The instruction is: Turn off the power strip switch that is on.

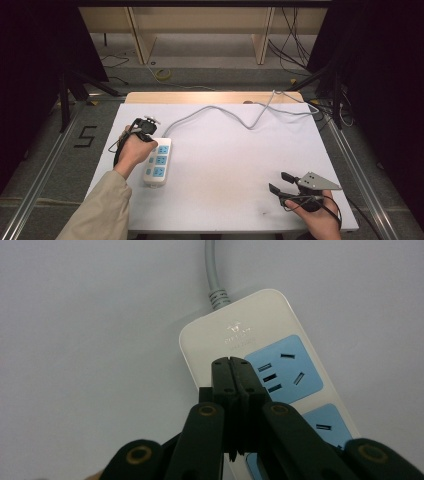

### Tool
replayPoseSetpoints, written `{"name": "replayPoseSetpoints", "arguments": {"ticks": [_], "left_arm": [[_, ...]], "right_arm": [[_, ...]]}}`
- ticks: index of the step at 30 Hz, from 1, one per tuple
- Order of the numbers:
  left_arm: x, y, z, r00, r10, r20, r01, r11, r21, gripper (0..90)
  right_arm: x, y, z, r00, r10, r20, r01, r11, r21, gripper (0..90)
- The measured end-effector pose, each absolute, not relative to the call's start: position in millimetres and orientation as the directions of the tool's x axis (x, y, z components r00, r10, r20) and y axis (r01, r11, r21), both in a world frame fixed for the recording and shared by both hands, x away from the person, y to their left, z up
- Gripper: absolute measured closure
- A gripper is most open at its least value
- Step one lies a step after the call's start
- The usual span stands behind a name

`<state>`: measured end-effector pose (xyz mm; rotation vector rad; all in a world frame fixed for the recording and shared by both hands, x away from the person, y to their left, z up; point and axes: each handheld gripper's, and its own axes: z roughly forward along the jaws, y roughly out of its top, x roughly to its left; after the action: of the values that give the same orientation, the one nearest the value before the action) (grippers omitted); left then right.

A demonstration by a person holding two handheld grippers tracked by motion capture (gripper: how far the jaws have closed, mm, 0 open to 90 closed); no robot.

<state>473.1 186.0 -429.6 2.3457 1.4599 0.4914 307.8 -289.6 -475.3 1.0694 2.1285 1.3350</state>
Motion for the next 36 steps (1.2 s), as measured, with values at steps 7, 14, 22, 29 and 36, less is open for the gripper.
{"name": "replayPoseSetpoints", "arguments": {"ticks": [7, 14, 22, 29, 36], "left_arm": [[475.8, 184.0, -432.4, 0.418, 0.901, 0.117, 0.795, -0.425, 0.432, 89.4], [478.9, 183.4, -433.2, 0.419, 0.9, 0.117, 0.801, -0.427, 0.42, 89.4], [480.0, 183.2, -435.1, 0.414, 0.903, 0.112, 0.81, -0.422, 0.409, 89.5], [481.3, 183.7, -437.1, 0.415, 0.903, 0.109, 0.817, -0.423, 0.393, 89.5], [482.2, 184.1, -437.6, 0.414, 0.904, 0.104, 0.82, -0.421, 0.388, 89.5]], "right_arm": [[307.9, -289.6, -475.4, -0.623, 0.78, 0.056, 0.39, 0.249, 0.887, 36.7], [308.1, -289.7, -475.6, -0.623, 0.78, 0.055, 0.389, 0.249, 0.887, 36.7], [308.0, -289.6, -475.6, -0.623, 0.78, 0.056, 0.392, 0.25, 0.886, 36.7], [308.1, -289.6, -475.7, -0.623, 0.78, 0.056, 0.393, 0.251, 0.885, 36.7], [308.0, -289.4, -475.7, -0.623, 0.78, 0.054, 0.392, 0.252, 0.885, 36.7]]}}
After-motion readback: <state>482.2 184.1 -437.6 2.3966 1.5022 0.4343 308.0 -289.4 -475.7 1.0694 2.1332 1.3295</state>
